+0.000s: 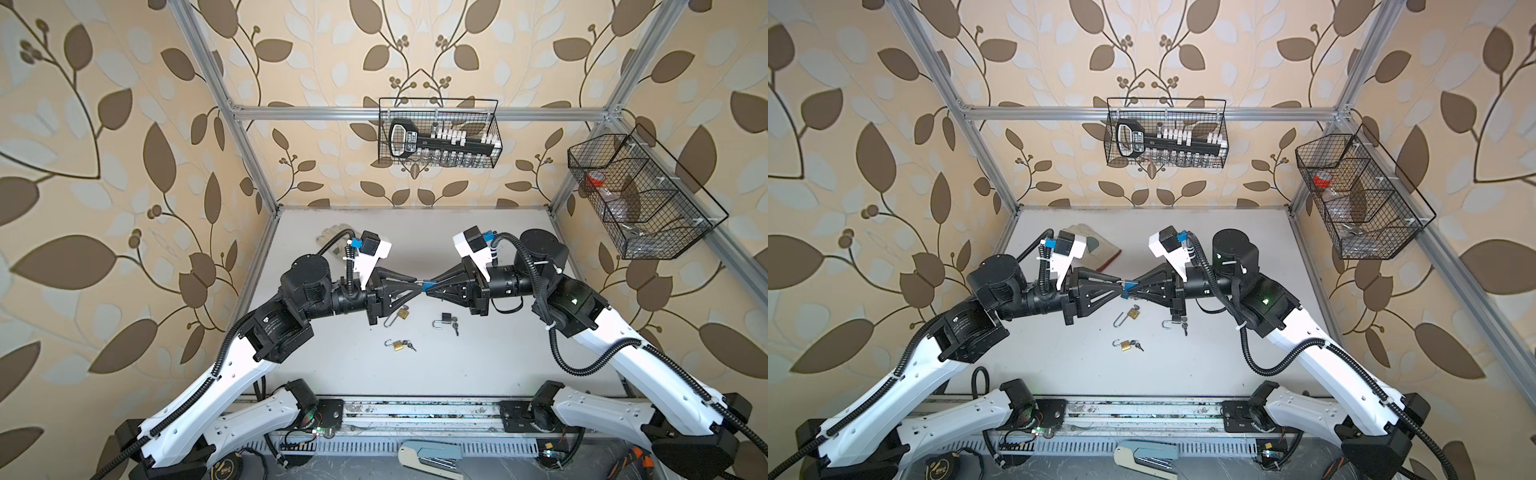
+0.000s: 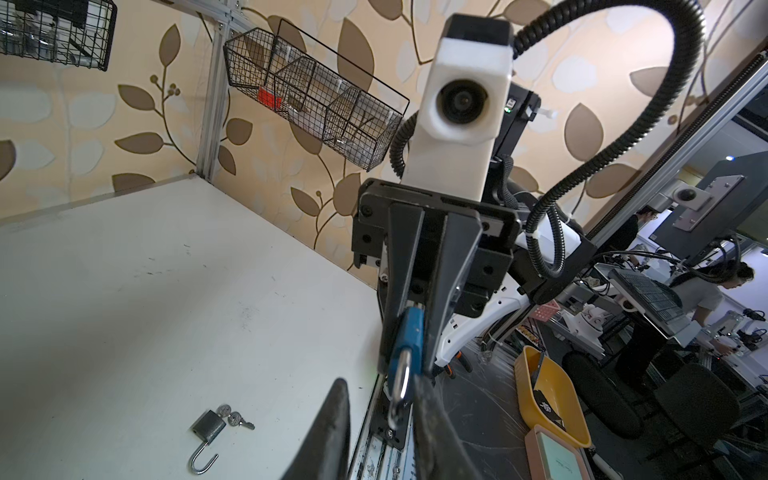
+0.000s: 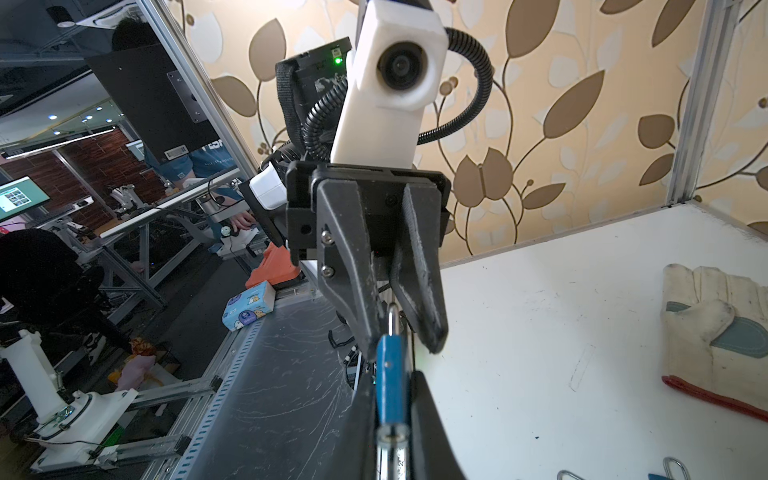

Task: Lock with the key

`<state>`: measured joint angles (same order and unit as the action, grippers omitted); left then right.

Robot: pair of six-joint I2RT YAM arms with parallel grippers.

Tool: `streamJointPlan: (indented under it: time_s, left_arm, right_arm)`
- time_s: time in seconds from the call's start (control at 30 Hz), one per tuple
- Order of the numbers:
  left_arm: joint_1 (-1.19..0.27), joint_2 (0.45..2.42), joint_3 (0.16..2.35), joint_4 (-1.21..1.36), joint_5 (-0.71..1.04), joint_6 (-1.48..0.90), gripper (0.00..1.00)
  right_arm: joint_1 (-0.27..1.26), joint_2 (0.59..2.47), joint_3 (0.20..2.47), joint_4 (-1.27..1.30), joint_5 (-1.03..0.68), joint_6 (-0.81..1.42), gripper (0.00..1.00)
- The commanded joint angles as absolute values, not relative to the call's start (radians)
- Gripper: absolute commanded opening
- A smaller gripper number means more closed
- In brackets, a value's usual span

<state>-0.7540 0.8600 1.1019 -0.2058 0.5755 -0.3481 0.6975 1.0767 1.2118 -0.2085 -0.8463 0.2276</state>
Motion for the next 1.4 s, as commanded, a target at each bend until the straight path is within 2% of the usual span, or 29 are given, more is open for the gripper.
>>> streamJointPlan:
  time_s: [0.0,0.27,0.47,0.53,0.57,0.6,0.63,0.73,0.8,0.97,1.1,1.23,1.37]
  left_arm:
    - [-0.761,0.839,1.138,-0.158,0.593,-0.349,0.24]
    - [-0.761,0.846,1.137,-0.156,0.599,-0.351,0.16]
    - [-0.762,0.857,1.141,-0.153,0.609,-0.354,0.0]
    - [-0.762,0.855,1.143,-0.158,0.606,-0.353,0.0]
    - [-0.761,0.854,1.143,-0.159,0.6,-0.352,0.0]
    - [-0.761,0.851,1.143,-0.162,0.593,-0.352,0.0]
    - [-0.761,0.849,1.143,-0.164,0.587,-0.352,0.0]
    - [-0.762,0.842,1.143,-0.168,0.58,-0.351,0.0]
    - [-0.761,0.842,1.144,-0.174,0.576,-0.349,0.0]
    - [-0.761,0.837,1.147,-0.178,0.57,-0.348,0.0]
    - [-0.761,0.839,1.149,-0.179,0.572,-0.346,0.0]
    - [-0.761,0.836,1.15,-0.181,0.571,-0.345,0.0]
    - [-0.761,0.832,1.151,-0.186,0.566,-0.341,0.0]
  right_arm:
    - [0.696,1.071,1.197,-0.216,-0.866,0.219,0.0]
    - [0.696,1.073,1.198,-0.216,-0.882,0.223,0.0]
    - [0.696,1.075,1.199,-0.207,-0.886,0.225,0.0]
    - [0.696,1.07,1.196,-0.207,-0.88,0.22,0.0]
    - [0.696,1.065,1.192,-0.207,-0.871,0.215,0.09]
    - [0.696,1.057,1.186,-0.207,-0.853,0.208,0.25]
    - [0.696,1.045,1.178,-0.206,-0.832,0.202,0.33]
    - [0.696,1.009,1.152,-0.204,-0.766,0.182,0.45]
    - [0.696,0.99,1.132,-0.212,-0.707,0.164,0.49]
    - [0.696,0.976,1.111,-0.243,-0.649,0.144,0.48]
    - [0.696,0.986,1.114,-0.245,-0.664,0.144,0.33]
    - [0.696,0.994,1.121,-0.248,-0.673,0.142,0.29]
    - [0.696,0.996,1.123,-0.261,-0.666,0.133,0.19]
